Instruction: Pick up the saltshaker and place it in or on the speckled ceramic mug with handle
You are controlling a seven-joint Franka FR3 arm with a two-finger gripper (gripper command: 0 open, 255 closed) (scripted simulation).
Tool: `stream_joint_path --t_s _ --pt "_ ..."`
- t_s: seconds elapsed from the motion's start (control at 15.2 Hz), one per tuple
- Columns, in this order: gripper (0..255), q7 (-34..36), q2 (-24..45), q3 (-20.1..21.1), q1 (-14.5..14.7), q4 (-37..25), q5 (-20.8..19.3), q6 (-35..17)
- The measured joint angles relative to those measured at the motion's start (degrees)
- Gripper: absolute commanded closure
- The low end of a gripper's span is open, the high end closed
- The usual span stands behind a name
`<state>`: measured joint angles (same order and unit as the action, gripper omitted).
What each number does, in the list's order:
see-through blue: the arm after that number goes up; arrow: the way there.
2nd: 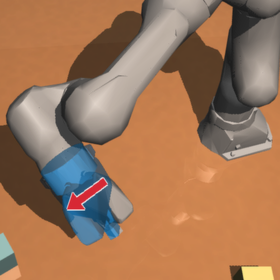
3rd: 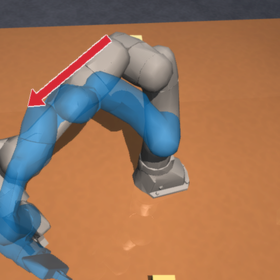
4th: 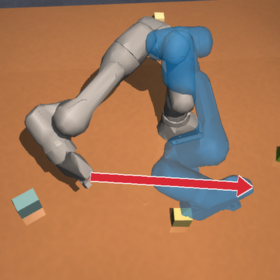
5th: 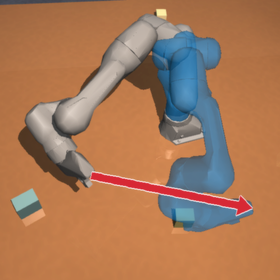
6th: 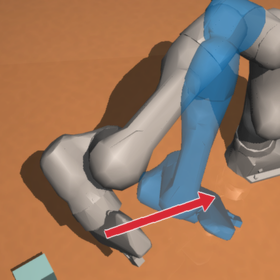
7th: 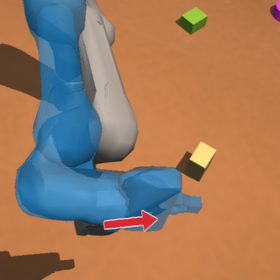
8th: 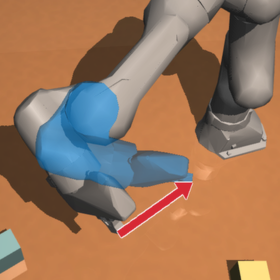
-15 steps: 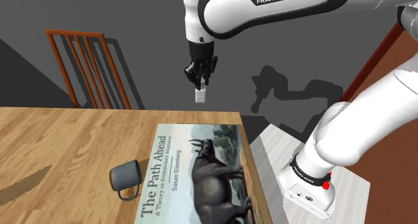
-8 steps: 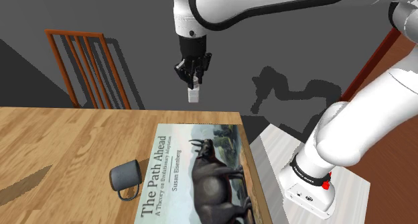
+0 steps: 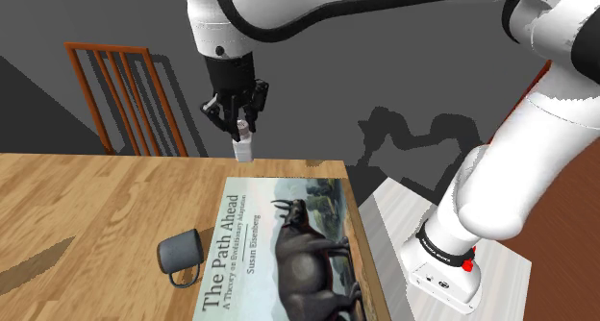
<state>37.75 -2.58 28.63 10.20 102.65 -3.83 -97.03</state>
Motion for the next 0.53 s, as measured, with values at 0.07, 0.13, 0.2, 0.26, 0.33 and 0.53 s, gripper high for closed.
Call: stream_joint_path --t_s 0.07,0.13,0.2,0.26,0.33,0.53 --pt "255 2.00 1.88 1.07 0.88 -2.25 -0.77 0.73" --pt "255 3.44 3.34 1.75 1.52 -4.04 -1.41 1.40" --pt "255 5.19 5.14 2.57 2.41 -6.01 -2.25 1.98" --pt "255 6.55 6.84 3.16 3.18 -8.05 -3.06 2.71" --pt "255 8.40 8.95 3.91 4.30 -9.98 -4.10 3.01" --pt "255 12.74 15.78 5.27 7.93 -18.89 -7.64 6.62"
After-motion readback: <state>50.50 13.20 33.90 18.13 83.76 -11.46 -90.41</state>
